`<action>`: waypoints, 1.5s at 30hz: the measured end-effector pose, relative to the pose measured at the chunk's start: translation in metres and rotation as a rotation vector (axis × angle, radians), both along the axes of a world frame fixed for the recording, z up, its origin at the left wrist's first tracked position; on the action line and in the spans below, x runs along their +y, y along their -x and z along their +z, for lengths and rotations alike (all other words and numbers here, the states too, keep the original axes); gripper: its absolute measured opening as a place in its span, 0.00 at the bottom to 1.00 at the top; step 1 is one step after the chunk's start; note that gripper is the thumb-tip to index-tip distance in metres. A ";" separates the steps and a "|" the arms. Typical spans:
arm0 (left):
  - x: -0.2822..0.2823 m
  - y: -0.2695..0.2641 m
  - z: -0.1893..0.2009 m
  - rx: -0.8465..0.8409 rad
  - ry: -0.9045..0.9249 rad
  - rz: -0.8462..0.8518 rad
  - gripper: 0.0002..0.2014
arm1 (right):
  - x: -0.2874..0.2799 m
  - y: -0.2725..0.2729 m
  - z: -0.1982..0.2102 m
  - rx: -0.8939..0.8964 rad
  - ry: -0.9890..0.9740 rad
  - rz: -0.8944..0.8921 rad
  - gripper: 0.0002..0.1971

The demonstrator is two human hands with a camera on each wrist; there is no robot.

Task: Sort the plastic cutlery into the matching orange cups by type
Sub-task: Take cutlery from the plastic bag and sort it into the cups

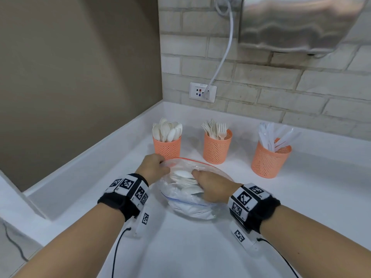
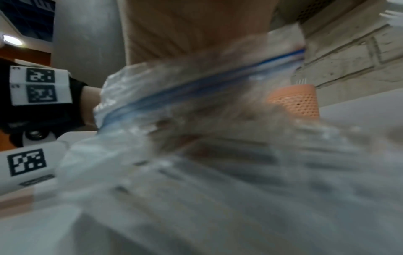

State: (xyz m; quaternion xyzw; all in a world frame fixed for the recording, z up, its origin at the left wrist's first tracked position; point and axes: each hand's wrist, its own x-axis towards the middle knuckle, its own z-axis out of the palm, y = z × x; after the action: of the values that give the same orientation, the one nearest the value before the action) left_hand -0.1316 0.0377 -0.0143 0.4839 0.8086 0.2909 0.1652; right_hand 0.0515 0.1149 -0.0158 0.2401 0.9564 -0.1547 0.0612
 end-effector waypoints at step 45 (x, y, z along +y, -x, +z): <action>0.004 -0.084 0.040 -0.185 0.227 -0.550 0.10 | 0.005 -0.040 0.046 0.919 1.392 -0.309 0.06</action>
State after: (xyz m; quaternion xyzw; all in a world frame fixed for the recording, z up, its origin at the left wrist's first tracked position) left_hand -0.0477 0.0413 0.0254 0.6346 0.6562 0.1859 0.3635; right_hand 0.0915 0.1203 0.0304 0.1887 0.5292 -0.7970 -0.2217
